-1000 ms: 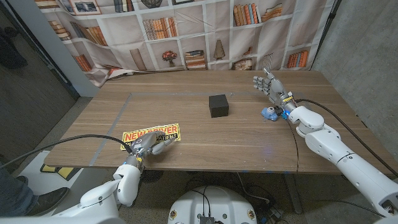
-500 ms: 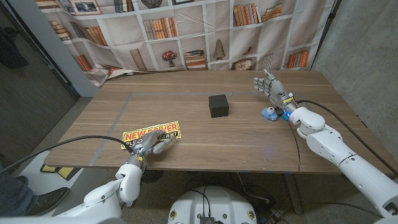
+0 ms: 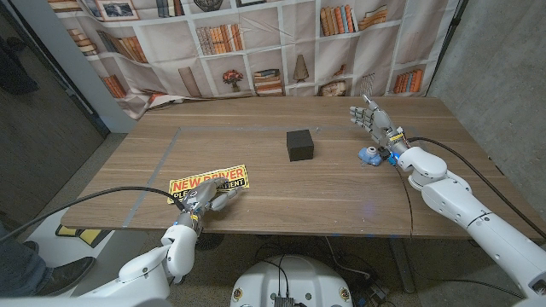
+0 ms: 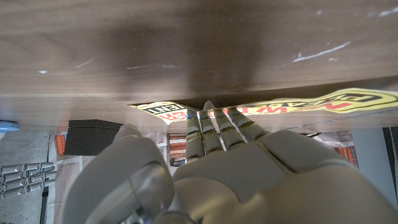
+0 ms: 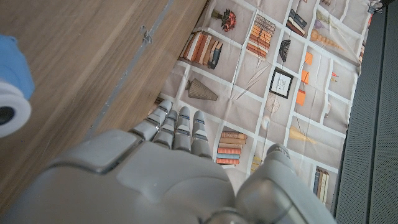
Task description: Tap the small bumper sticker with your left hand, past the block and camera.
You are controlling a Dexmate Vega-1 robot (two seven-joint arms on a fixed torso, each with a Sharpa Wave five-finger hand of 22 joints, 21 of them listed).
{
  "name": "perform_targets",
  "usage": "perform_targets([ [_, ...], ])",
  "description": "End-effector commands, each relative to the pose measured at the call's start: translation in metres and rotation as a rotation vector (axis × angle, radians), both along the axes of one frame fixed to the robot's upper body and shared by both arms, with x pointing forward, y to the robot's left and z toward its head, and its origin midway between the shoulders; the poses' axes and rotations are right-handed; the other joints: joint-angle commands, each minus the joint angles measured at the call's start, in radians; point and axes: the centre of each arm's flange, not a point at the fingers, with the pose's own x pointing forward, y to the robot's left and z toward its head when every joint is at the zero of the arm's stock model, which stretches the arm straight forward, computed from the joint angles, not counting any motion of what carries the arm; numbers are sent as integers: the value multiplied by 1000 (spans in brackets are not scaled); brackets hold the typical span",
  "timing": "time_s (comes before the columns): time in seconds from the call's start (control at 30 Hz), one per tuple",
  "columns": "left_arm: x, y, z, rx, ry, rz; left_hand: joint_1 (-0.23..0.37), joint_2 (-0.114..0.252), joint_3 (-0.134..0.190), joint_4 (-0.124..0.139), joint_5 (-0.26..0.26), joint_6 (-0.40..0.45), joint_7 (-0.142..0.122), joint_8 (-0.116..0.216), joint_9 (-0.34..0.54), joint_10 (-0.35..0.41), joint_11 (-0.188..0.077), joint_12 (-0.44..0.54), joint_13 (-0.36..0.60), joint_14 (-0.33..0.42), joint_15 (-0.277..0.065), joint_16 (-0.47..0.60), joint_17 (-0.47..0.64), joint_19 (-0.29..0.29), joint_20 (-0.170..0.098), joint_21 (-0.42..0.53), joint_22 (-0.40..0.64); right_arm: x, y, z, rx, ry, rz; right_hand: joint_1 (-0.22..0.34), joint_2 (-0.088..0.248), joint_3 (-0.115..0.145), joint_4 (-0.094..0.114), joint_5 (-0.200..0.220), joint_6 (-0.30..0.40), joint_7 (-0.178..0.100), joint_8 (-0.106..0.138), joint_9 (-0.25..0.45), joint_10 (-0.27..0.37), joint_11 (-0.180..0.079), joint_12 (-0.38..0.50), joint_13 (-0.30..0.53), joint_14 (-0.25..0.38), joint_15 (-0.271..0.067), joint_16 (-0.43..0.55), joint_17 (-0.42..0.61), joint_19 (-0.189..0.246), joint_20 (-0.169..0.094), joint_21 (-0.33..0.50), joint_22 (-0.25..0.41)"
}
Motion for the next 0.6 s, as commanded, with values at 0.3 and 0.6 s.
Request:
perform_targets([
  [0.3, -13, 7, 15, -36, -73, -45, 4, 7, -1, 9, 4, 20, 6, 7, 6, 18, 2, 10, 4, 16, -2, 8, 6, 7, 6, 7, 2, -6, 3, -8, 21, -21, 10, 2, 13, 0, -5, 3, 9, 1, -1, 4, 9, -1, 2, 4, 4, 1, -1, 4, 12, -2, -7, 4],
  [0.6, -17, 8, 29, -31, -134, -48, 5, 7, -1, 10, 4, 28, 10, 10, 6, 24, 6, 14, 4, 23, 0, 11, 6, 11, 6, 9, 2, -12, -1, -10, 41, -57, 14, 3, 14, 0, -6, 3, 26, -5, 5, 4, 30, -6, 10, 5, 21, -1, 4, 4, 30, -2, -5, 4],
])
